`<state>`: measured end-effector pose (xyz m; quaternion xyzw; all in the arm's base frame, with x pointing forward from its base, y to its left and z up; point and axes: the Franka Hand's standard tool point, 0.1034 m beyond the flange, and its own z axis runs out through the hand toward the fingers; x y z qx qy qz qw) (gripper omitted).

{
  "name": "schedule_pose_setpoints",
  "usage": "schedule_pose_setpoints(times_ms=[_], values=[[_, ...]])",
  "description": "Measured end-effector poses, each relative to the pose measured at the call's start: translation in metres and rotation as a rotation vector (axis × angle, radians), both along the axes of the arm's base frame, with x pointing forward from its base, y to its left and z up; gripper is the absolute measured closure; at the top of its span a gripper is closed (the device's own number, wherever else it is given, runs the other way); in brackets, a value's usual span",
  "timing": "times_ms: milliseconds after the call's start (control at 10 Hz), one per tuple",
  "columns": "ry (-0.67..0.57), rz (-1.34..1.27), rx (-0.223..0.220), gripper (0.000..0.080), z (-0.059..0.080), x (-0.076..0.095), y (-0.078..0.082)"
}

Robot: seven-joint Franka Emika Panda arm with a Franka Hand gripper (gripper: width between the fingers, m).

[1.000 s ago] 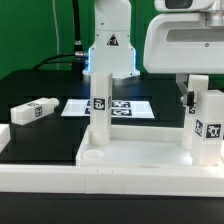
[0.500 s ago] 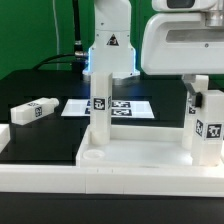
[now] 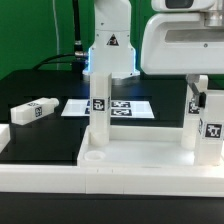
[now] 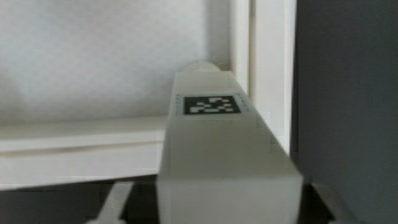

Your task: Assemble desk

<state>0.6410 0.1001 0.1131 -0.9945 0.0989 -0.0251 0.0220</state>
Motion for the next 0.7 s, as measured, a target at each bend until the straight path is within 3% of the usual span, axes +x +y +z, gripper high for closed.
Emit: schedule_pose_setpoints(times_ms=[700], values=[[0.031, -0.660, 0.056, 0.0509, -0.0007, -0.0002, -0.0025]])
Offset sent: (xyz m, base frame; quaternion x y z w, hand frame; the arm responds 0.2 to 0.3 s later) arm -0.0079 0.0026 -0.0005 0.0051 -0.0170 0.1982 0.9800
